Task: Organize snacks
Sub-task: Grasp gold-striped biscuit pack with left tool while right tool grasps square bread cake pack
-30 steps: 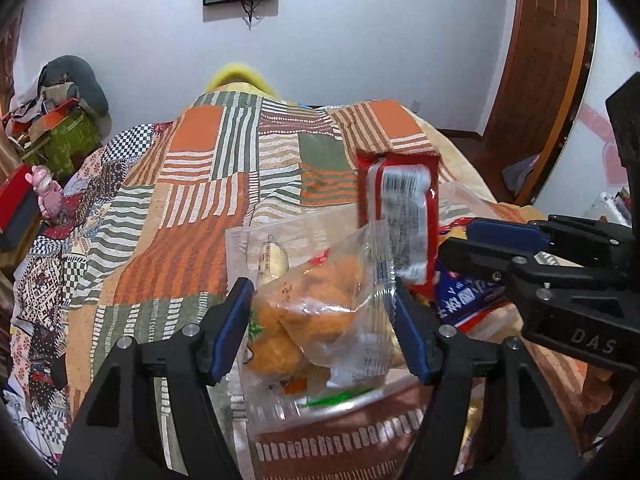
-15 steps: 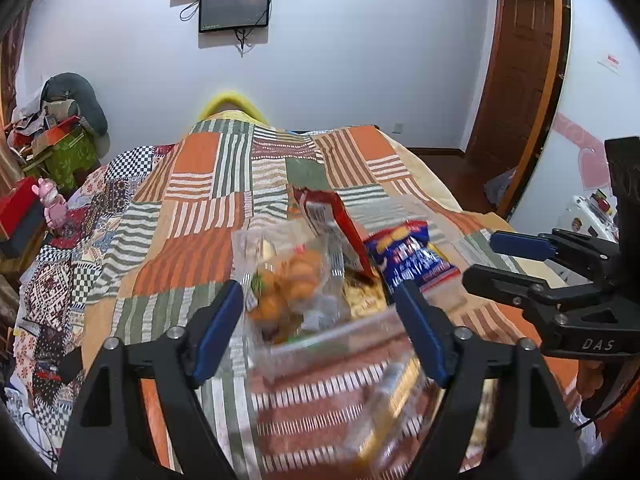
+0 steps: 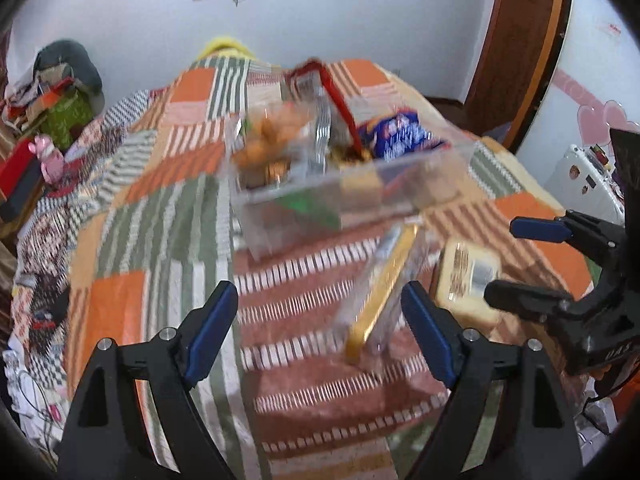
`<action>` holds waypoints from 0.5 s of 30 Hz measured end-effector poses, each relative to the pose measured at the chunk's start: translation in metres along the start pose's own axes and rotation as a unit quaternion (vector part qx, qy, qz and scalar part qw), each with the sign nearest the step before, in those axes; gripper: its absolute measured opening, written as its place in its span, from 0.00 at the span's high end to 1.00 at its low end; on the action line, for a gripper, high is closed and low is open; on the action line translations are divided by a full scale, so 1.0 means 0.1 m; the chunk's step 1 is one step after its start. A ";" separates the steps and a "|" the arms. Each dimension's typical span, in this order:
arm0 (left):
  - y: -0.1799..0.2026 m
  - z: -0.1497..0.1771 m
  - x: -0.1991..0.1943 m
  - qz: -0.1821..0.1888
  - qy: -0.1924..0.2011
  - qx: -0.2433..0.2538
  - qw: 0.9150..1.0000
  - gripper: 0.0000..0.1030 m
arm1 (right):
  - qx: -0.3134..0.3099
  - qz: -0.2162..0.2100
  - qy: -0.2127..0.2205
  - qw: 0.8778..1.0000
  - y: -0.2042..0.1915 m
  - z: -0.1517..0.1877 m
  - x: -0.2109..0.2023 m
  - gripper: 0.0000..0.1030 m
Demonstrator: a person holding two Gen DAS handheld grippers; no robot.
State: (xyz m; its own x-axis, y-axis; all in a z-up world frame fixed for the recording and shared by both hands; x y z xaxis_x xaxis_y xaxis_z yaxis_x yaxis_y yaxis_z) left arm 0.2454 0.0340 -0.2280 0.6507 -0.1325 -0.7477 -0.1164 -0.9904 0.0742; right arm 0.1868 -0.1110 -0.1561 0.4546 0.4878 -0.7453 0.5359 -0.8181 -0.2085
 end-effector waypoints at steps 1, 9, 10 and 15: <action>0.00 0.03 0.03 0.001 -0.005 -0.002 1.000 0.18 | 0.000 -0.003 -0.009 1.000 -0.01 0.06 0.05 0.10; 0.11 0.11 0.32 0.025 -0.029 -0.009 0.999 0.18 | 0.007 0.000 -0.037 0.999 -0.02 0.22 0.28 0.10; 0.14 0.10 0.36 0.026 -0.030 -0.007 0.999 0.18 | 0.011 -0.003 -0.036 0.999 -0.01 0.22 0.29 0.11; 0.27 0.07 0.57 0.040 -0.039 0.008 0.998 0.21 | 0.029 -0.005 -0.031 0.999 0.09 0.18 0.31 0.16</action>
State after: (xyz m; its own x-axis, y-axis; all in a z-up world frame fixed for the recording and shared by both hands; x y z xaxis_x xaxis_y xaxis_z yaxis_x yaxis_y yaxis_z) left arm 0.2744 0.0000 -0.2730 0.5790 -0.2078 -0.7884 -0.1792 -0.9758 0.1256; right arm 0.1932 -0.1090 -0.1926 0.4037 0.4774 -0.7805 0.4970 -0.8306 -0.2510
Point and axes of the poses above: each gripper's, at about its wrist camera, not at the fingertips, and x roughly the way its jaws point, y to its right, z to its underside, the point moved 8 cm from there along x, roughly the way its jaws point, and after that the axes turned 4 degrees about y, right-handed, at the moved point
